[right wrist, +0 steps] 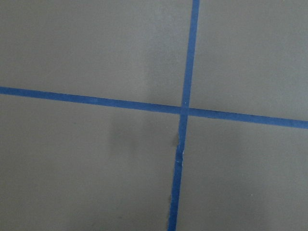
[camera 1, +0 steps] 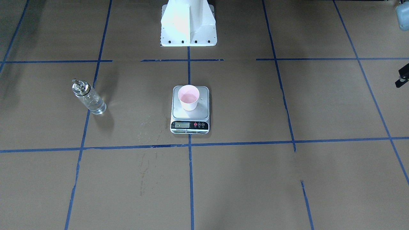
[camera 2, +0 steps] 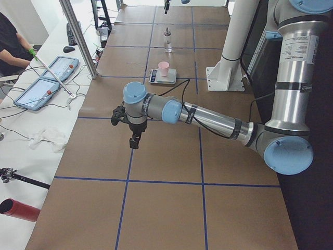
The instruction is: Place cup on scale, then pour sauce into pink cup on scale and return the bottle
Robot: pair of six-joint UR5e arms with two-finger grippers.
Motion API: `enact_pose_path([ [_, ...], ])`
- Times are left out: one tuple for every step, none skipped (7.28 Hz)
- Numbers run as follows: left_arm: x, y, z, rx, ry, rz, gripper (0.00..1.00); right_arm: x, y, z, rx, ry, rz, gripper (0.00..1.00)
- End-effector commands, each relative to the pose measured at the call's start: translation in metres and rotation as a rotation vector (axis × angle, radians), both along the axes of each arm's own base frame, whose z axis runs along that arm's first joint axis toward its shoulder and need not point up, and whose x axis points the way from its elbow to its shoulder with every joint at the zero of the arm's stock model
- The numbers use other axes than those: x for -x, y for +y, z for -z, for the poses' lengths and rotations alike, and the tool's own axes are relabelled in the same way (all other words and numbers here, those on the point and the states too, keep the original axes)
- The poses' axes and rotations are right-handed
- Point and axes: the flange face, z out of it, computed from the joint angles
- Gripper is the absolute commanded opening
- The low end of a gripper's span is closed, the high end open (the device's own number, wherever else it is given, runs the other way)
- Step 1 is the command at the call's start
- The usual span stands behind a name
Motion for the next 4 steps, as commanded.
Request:
enact_pose_path([
  [0.011,0.002,-0.017,-0.008,0.017,-0.032,1.00,-0.067,-0.042,0.024,0.027,0.008,0.109,1.00],
  [0.009,-0.002,-0.022,-0.002,0.023,-0.035,1.00,-0.081,-0.034,0.040,0.027,0.007,0.112,1.00],
  [0.010,-0.006,-0.040,0.038,0.022,-0.030,1.00,-0.085,-0.011,0.040,0.022,0.021,0.103,1.00],
  [0.013,0.009,-0.066,0.086,-0.005,-0.023,1.00,-0.083,-0.002,0.034,0.019,0.018,0.100,1.00],
])
